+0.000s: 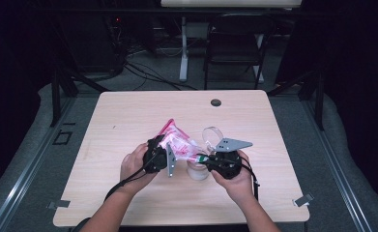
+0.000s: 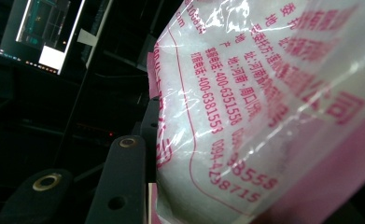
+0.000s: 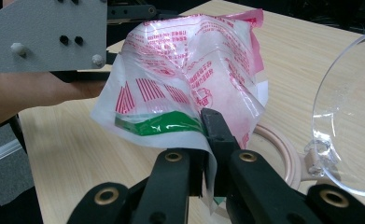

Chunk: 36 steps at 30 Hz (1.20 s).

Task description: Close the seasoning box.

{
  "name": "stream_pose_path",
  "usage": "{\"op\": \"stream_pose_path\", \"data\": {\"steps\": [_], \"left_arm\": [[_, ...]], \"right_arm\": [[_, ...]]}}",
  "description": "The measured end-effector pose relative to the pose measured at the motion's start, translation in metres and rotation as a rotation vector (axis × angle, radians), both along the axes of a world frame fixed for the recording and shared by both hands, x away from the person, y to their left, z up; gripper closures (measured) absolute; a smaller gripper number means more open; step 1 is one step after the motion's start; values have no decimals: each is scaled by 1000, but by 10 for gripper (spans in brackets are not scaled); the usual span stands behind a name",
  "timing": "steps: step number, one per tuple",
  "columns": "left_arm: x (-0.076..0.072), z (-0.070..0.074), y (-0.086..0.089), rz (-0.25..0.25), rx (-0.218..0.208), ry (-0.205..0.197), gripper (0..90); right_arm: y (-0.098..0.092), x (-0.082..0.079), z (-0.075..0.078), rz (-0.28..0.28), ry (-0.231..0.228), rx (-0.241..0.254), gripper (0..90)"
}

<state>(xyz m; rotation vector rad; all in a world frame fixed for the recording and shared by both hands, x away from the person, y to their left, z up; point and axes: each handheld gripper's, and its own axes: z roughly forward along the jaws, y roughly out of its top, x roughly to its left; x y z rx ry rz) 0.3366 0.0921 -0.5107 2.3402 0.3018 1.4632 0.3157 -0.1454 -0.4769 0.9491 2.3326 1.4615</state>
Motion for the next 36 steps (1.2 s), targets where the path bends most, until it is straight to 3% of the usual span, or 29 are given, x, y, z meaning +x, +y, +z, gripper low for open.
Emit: {"op": "stream_pose_path", "data": {"steps": [6,11,20,36], "left_arm": [[0,1,0,-2,10,-19,646],[-1,2,0,1,27,-37,646],[-1,9,-3,9,43,-63,646],[-1,18,-4,-16,111,-112,646]], "right_arm": [[0,0,-1,5,2,1,887],[2,-2,-1,1,-33,-25,890],[-1,-3,0,-5,-34,-1,890],[-3,-3,-1,1,-38,8,889]]}}
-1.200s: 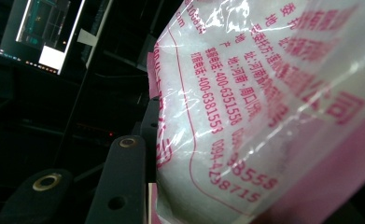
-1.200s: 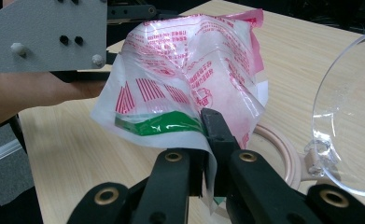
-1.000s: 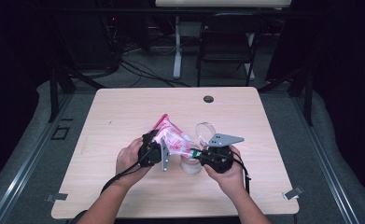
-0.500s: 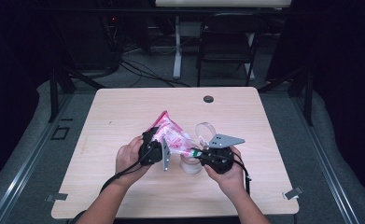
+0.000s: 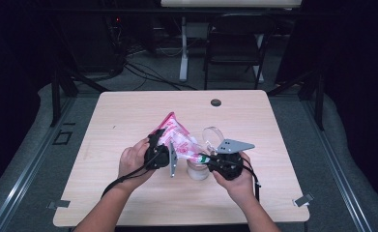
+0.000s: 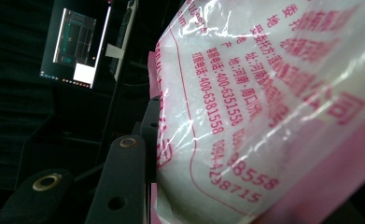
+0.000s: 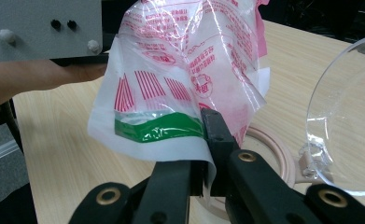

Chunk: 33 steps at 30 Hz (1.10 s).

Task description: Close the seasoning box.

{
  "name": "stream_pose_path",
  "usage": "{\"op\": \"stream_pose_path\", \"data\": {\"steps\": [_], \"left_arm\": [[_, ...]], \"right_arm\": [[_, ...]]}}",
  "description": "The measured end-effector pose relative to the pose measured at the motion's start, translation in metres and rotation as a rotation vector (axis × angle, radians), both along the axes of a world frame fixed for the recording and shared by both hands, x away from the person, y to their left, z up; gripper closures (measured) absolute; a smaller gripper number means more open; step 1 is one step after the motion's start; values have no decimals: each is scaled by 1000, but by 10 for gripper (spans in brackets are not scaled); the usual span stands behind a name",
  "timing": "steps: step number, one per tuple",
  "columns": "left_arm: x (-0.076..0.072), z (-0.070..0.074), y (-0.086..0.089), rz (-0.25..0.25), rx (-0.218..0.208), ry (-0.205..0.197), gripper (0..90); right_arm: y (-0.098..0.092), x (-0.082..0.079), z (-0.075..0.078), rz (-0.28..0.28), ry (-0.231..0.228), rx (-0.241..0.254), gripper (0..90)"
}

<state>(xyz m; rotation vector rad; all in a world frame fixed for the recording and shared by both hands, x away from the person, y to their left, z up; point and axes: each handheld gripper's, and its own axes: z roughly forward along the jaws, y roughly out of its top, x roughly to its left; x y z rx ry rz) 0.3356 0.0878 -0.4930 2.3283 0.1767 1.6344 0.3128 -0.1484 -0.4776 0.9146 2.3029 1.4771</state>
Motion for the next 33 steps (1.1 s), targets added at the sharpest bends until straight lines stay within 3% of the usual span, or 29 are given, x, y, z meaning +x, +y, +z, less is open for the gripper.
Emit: {"op": "stream_pose_path", "data": {"steps": [33], "left_arm": [[-1,7,-1,-14,75,-44,646]], "right_arm": [[1,1,-2,6,8,6,887]]}}
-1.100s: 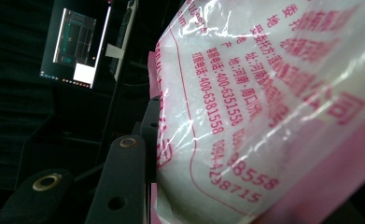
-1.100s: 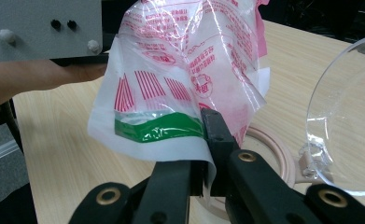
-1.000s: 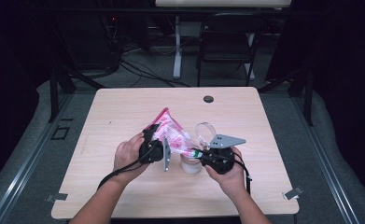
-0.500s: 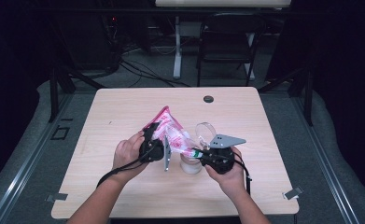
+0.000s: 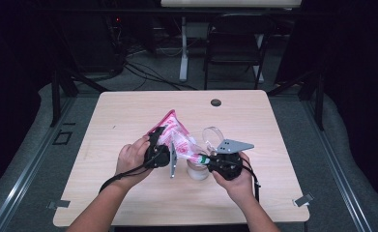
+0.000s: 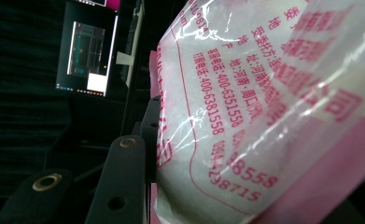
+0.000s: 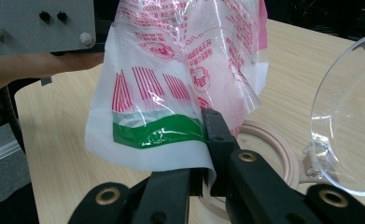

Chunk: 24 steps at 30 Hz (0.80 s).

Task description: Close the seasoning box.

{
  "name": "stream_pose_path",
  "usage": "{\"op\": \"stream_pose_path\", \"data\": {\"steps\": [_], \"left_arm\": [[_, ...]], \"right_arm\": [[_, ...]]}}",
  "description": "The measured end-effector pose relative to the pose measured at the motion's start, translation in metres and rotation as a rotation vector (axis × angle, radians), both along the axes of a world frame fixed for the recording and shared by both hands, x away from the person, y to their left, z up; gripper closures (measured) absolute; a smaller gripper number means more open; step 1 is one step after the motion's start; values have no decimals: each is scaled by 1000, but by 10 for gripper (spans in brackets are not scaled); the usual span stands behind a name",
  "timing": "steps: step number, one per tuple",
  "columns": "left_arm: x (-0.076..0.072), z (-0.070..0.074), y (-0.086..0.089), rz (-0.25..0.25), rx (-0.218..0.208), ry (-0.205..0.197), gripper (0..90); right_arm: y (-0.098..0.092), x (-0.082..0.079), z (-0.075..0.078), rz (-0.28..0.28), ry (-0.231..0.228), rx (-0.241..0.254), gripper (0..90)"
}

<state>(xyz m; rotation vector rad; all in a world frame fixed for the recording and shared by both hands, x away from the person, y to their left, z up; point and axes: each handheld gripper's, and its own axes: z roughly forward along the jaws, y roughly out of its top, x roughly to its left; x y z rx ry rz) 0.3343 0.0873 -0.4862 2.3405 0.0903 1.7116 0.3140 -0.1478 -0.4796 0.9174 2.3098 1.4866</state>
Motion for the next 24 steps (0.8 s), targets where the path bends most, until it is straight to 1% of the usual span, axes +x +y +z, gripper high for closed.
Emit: {"op": "stream_pose_path", "data": {"steps": [4,5,6,8,12,20,24], "left_arm": [[0,2,0,-2,10,-10,646],[-1,3,0,1,11,-6,646],[-1,4,0,-1,19,-16,646],[-1,4,0,-5,24,-22,646],[-1,5,0,-7,34,-25,646],[-2,8,-2,-13,43,-38,646],[-2,8,-2,-17,45,-37,646]], "right_arm": [[0,0,0,1,-2,0,887],[0,0,0,-2,-2,2,887],[0,0,0,-2,-2,4,887],[1,0,0,-2,-3,3,888],[1,0,0,-3,-4,4,888],[-1,0,1,-8,-7,3,889],[-1,1,1,-10,-7,-1,889]]}}
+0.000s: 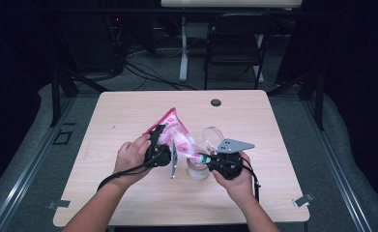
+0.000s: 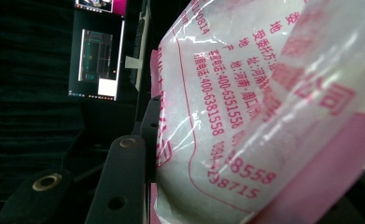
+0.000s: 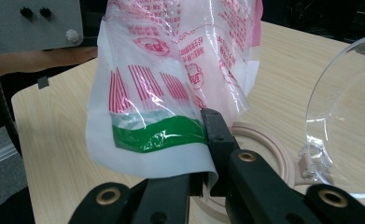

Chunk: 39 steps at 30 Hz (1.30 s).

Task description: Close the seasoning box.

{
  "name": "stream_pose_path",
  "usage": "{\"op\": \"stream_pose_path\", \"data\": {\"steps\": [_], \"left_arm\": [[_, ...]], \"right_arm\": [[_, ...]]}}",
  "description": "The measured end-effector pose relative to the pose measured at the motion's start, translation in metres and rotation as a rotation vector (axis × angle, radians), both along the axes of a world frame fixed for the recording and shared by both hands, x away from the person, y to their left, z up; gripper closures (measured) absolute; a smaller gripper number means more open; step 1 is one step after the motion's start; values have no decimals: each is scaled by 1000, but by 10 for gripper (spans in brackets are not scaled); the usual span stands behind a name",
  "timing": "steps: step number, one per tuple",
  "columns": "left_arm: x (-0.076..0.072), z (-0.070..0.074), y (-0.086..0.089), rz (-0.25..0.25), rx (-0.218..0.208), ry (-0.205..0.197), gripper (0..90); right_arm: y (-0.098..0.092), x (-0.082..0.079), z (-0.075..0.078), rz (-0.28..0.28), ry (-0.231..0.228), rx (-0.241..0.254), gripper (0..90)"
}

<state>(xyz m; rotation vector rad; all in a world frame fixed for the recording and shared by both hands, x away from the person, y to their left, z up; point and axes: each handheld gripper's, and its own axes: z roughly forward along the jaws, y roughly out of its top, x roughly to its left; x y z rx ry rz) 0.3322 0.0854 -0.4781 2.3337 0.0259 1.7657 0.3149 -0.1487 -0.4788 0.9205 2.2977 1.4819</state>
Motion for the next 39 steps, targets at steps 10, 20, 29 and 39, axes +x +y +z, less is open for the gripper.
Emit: {"op": "stream_pose_path", "data": {"steps": [10,20,29,39], "left_arm": [[-1,0,0,2,4,-2,646],[-3,-1,-2,1,27,-7,646],[-3,-3,-1,-5,36,-20,646],[-4,-3,-2,-5,41,-25,646]], "right_arm": [[1,1,-1,-12,-3,-3,891],[0,2,-3,-17,-1,-22,893],[2,3,-6,-16,2,-31,895],[2,4,-7,-20,3,-35,896]]}}
